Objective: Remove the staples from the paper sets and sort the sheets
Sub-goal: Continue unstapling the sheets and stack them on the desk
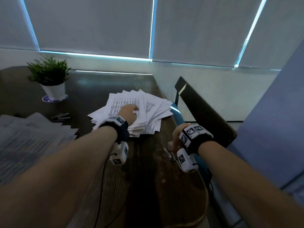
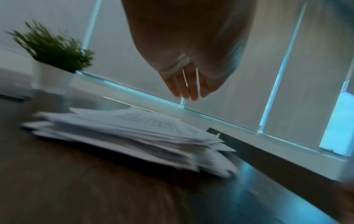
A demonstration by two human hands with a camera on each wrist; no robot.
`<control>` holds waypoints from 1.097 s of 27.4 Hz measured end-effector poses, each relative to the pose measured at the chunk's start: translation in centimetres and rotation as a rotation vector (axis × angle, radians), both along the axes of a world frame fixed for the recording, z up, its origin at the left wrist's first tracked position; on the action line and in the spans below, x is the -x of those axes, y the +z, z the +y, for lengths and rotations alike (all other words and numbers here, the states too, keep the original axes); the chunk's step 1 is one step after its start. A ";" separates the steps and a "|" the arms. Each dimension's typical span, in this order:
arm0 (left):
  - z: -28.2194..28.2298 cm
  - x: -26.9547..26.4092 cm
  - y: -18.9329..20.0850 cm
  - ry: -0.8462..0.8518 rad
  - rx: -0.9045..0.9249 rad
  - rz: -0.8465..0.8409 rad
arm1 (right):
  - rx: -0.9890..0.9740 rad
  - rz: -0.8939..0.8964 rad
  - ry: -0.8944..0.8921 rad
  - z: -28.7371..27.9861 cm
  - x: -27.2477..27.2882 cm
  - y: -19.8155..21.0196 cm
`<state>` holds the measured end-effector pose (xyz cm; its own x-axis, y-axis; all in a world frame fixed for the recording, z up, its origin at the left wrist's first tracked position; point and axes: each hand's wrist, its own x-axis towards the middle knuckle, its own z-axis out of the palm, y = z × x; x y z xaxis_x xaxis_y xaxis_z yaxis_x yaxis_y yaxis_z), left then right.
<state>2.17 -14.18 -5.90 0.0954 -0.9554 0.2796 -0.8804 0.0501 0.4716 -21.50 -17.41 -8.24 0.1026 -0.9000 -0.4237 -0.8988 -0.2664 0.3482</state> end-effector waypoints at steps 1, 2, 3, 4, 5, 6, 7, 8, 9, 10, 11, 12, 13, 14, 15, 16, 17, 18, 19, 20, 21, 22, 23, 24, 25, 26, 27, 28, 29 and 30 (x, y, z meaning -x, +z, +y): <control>0.8 1.4 -0.1 -0.061 -0.019 -0.001 | -0.071 -0.052 0.001 1.2 -0.3 1.1; 1.6 2.5 -0.3 -0.111 -0.063 -0.043 | -0.170 -0.127 -0.016 2.3 -0.5 2.1; 2.3 3.3 -0.6 -0.147 -0.127 -0.112 | -0.211 -0.172 0.013 3.0 -0.5 2.7; 3.0 3.8 -1.1 -0.173 -0.193 -0.186 | -0.185 -0.166 0.016 2.6 -0.5 2.6; 3.4 3.9 -1.6 -0.193 -0.245 -0.259 | -0.078 -0.112 0.030 2.2 -0.4 2.7; 3.8 3.9 -2.1 -0.210 -0.277 -0.325 | 0.016 -0.084 0.050 -0.4 -0.1 1.3; 4.2 3.9 -2.6 -0.213 -0.315 -0.382 | 0.051 -0.081 0.090 -3.1 0.4 -0.7; 4.6 3.9 -3.2 -0.202 -0.369 -0.419 | 0.034 -0.076 0.128 -4.4 0.5 -1.5; 5.0 3.9 -4.0 -0.184 -0.437 -0.445 | 0.028 -0.059 0.125 -2.6 0.2 -0.2; 5.3 4.1 -4.7 -0.174 -0.508 -0.450 | 0.027 -0.053 0.139 -0.2 0.1 0.9; 5.4 4.2 -5.6 -0.178 -0.562 -0.426 | 0.011 -0.072 0.188 4.1 -0.4 3.3; 5.4 4.3 -5.9 -0.190 -0.578 -0.393 | 0.021 -0.085 0.210 6.4 -0.4 4.2; 5.3 4.4 -5.9 -0.201 -0.567 -0.354 | 0.035 -0.142 0.187 7.7 -0.5 5.0; 5.2 4.2 -5.9 -0.209 -0.535 -0.303 | 0.027 -0.242 0.155 8.5 -0.7 5.3; 5.1 4.1 -5.7 -0.197 -0.498 -0.261 | 0.026 -0.355 0.106 8.7 -1.3 5.8; 5.2 4.0 -5.5 -0.169 -0.459 -0.226 | 0.046 -0.469 0.072 8.9 -2.0 6.2; 5.4 3.9 -5.1 -0.125 -0.433 -0.180 | 0.042 -0.548 0.066 9.0 -2.7 6.5; 5.6 3.6 -4.7 -0.083 -0.408 -0.165 | -0.008 -0.606 0.058 9.4 -3.4 6.8; 5.9 3.3 -4.2 -0.055 -0.398 -0.123 | -0.068 -0.660 0.052 9.9 -4.0 6.7; 6.1 2.7 -3.6 -0.036 -0.399 -0.104 | -0.124 -0.716 0.055 10.6 -4.9 6.3; 6.3 1.9 -3.3 -0.022 -0.410 -0.072 | -0.160 -0.766 0.057 11.3 -5.7 5.6; 6.7 1.1 -2.8 -0.027 -0.429 -0.084 | -0.148 -0.789 0.069 11.8 -6.5 4.3; 7.0 0.2 -2.3 -0.015 -0.431 -0.077 | -0.113 -0.787 0.087 12.1 -7.7 3.0; 7.2 -0.7 -1.9 0.002 -0.417 -0.056 | -0.081 -0.786 0.087 12.5 -8.9 2.1; 7.5 -1.5 -1.7 0.046 -0.410 0.034 | -0.056 -0.789 0.079 12.7 -10.2 1.2; 7.7 -2.0 -1.6 0.064 -0.403 0.051 | -0.041 -0.786 0.076 12.9 -11.4 0.8; 8.2 -2.2 -1.6 0.078 -0.389 0.047 | -0.022 -0.763 0.085 13.2 -12.2 0.8; 8.5 -2.1 -1.4 0.081 -0.362 0.017 | 0.004 -0.725 0.106 13.1 -12.7 0.9; 8.8 -1.8 -1.1 0.066 -0.311 -0.024 | 0.038 -0.662 0.131 12.8 -12.7 1.1; 9.1 -1.2 -0.7 0.070 -0.270 -0.002 | 0.066 -0.592 0.154 12.2 -12.5 0.9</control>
<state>3.39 -5.06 -6.62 0.1639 -0.9864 0.0156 -0.8780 -0.1386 0.4582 -8.98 -5.18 -7.37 0.4343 -0.8785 -0.1991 -0.8975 -0.4032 -0.1784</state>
